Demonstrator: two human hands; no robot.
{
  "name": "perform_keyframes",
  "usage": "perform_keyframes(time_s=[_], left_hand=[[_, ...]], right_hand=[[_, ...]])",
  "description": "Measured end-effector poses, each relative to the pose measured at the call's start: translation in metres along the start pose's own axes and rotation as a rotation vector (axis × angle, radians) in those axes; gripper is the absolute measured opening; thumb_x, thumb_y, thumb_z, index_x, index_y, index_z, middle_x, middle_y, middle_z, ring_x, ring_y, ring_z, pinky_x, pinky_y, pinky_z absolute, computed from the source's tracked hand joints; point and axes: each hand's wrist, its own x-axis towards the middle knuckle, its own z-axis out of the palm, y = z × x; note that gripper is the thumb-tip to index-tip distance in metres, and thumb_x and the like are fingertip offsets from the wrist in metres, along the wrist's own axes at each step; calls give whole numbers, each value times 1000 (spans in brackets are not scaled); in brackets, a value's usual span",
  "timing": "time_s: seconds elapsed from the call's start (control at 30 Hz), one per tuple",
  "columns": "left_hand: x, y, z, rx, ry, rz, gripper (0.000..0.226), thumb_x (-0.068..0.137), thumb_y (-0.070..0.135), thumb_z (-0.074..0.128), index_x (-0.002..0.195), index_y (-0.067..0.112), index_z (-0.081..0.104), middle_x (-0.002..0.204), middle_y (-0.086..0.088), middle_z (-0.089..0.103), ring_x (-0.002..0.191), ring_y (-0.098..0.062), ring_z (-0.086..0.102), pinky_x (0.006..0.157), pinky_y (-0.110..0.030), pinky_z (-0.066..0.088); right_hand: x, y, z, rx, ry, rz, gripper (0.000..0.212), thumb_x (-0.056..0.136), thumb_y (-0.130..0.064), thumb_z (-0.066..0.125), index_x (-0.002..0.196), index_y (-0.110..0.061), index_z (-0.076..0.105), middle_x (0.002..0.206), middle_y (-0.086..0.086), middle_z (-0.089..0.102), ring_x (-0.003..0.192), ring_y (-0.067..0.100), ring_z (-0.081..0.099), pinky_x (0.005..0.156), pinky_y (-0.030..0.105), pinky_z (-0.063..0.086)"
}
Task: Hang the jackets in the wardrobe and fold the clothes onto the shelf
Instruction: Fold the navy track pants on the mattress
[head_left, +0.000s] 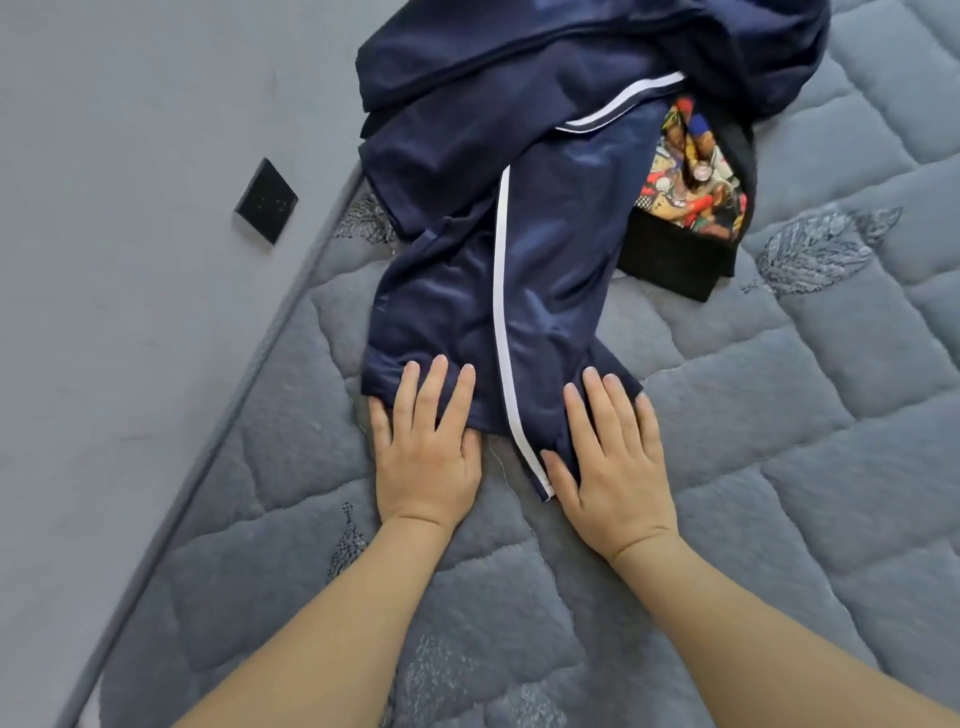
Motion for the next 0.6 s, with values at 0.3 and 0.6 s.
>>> perform_keyframes(time_s=[0.3, 0.6], left_hand=[[2, 1, -2, -45, 46, 19, 55, 91, 25, 41, 145, 22, 50, 149, -3, 48, 142, -32, 37, 112, -60, 26], [-30, 23, -42, -204, 74, -112, 19, 82, -5, 55, 91, -1, 70, 86, -22, 63, 82, -41, 57, 71, -50, 46]], right_hand=[[1, -2, -4, 23, 99, -49, 51, 101, -33, 34, 145, -9, 45, 153, 9, 40, 144, 32, 32, 117, 55, 22], [-44, -4, -49, 180, 187, -6, 24, 55, 17, 49, 67, -4, 52, 61, 17, 49, 55, 37, 49, 57, 38, 31]])
